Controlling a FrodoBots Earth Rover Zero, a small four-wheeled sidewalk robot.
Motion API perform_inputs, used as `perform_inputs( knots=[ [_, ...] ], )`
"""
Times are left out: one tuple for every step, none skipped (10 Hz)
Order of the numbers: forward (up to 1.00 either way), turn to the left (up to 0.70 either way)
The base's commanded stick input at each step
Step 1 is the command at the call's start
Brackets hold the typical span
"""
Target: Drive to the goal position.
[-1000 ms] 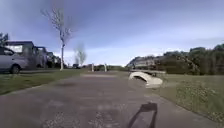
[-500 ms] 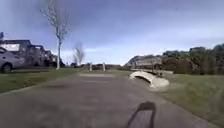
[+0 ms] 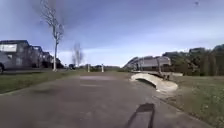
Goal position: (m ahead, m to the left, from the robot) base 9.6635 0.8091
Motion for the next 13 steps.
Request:
perform_inputs(
  knots=[
    [1.00, 0.27],
    [1.00, 0.27],
    [1.00, 0.27],
    [1.00, 0.09],
    [1.00, 0.00],
    [1.00, 0.00],
    [1.00, 0.00],
    [1.00, 0.00],
    [1.00, 0.00],
    [1.00, 0.00],
    [1.00, 0.00],
    [1.00, 0.00],
    [1.00, 0.00]
  ],
)
